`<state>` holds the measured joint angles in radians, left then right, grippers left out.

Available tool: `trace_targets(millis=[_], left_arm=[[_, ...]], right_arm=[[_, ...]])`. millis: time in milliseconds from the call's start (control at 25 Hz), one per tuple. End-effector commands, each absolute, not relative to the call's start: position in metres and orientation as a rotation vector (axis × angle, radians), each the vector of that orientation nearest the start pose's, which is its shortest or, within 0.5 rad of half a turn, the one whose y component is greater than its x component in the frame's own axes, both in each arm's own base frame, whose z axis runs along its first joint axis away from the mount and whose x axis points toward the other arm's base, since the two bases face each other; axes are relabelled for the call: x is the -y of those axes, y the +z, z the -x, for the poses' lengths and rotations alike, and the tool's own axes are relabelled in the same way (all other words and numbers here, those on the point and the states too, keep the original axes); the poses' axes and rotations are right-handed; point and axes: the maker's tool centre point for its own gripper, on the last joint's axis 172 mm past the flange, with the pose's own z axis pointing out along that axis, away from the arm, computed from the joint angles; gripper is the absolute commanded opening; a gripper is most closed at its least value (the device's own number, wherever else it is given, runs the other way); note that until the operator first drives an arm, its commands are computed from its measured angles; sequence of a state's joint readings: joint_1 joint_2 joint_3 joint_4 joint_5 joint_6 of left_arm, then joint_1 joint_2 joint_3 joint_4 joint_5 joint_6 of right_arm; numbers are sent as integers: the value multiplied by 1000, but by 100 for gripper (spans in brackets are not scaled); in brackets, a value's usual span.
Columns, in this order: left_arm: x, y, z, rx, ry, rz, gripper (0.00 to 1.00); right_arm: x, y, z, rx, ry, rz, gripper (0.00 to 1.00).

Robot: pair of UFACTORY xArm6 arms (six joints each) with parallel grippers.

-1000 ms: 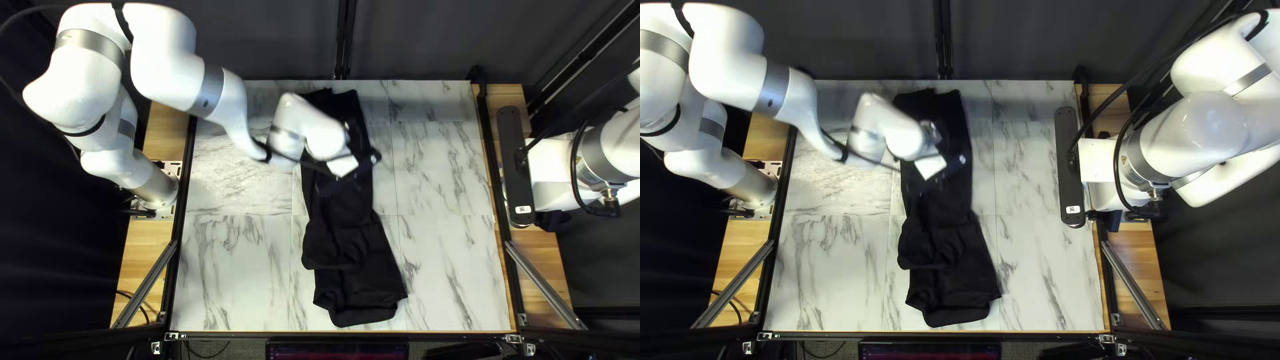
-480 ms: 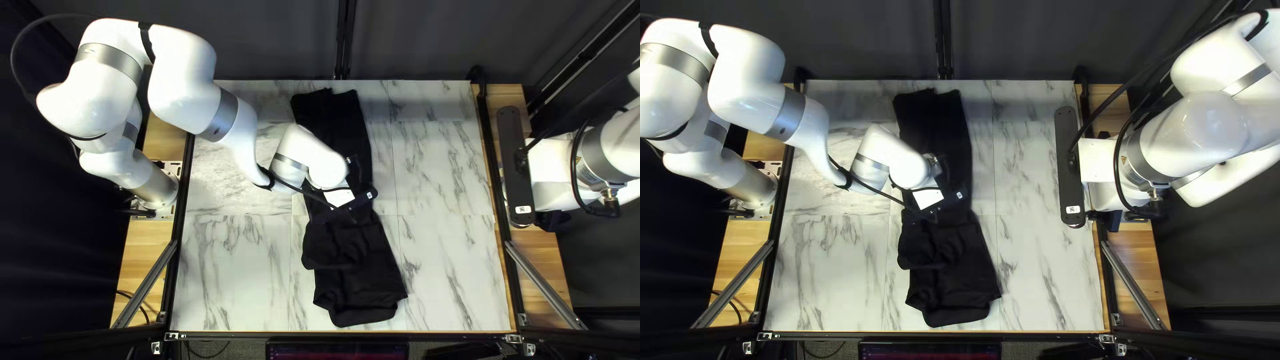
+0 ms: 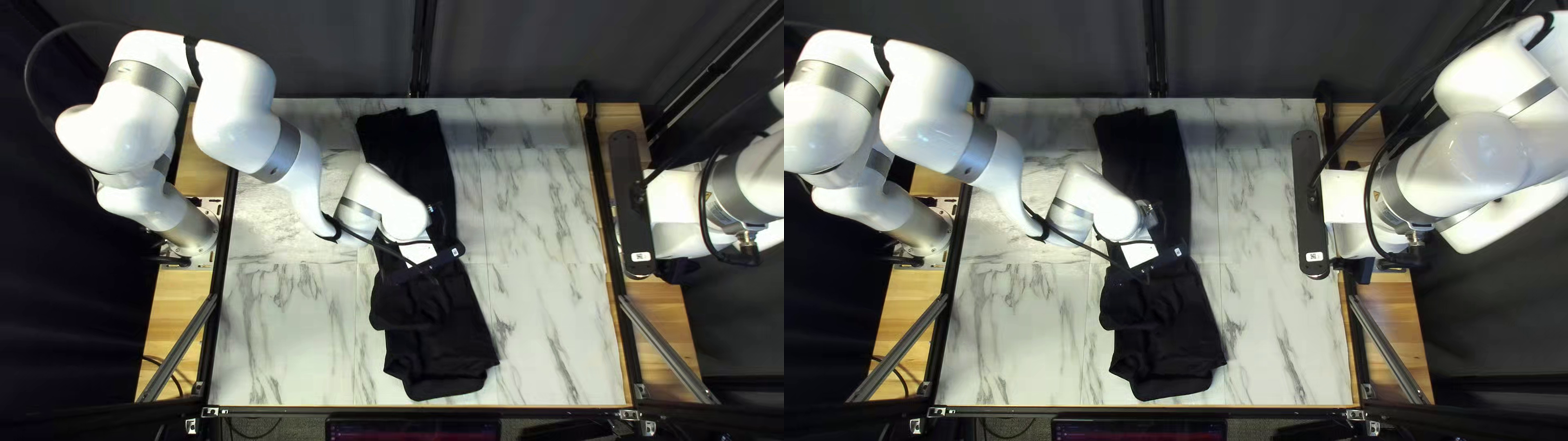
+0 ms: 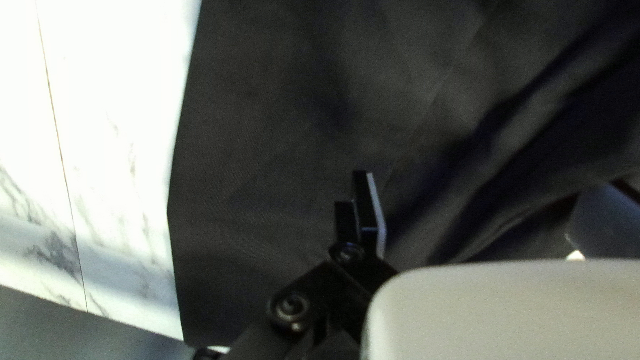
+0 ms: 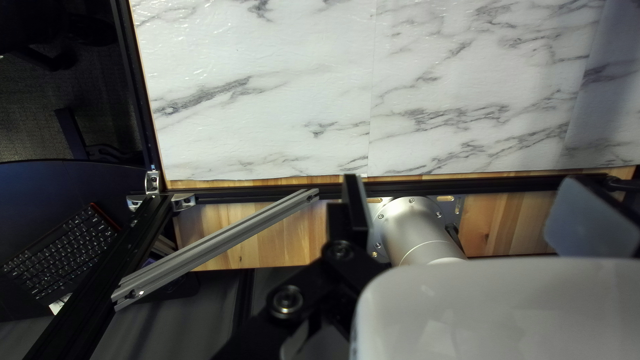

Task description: Fold t-shirt

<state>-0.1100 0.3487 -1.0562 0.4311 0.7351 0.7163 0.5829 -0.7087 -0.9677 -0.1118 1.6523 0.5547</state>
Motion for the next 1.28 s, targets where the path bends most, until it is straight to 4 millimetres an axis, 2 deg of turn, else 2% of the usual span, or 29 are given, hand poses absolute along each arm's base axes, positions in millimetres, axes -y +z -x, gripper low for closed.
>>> trace_targets(millis=[40,280,560,640,800,880,1040,1280], left_arm=[[10,53,-519,-1598,131,2384,100],[8,62,-539,-1630,101,2351,100],[13,73,-575,-1708,48,2298,100],[13,75,-578,-1724,42,2289,100],[2,83,-565,-1716,61,2285,100],[-8,84,-550,-1694,85,2295,100],[-16,72,-526,-1659,127,2328,100],[-2,54,-509,-1633,141,2365,100]], right_arm=[[-123,366,-242,28,-129,3220,100],[-123,366,-242,28,-129,3220,100],[-123,366,-242,28,-129,3220,100],[-123,366,-242,28,-129,3220,100],[-123,366,-242,28,-129,3220,100],[-123,366,-242,28,-129,3220,100],[-123,366,-242,28,-129,3220,100],[-123,366,-242,28,-129,3220,100]])
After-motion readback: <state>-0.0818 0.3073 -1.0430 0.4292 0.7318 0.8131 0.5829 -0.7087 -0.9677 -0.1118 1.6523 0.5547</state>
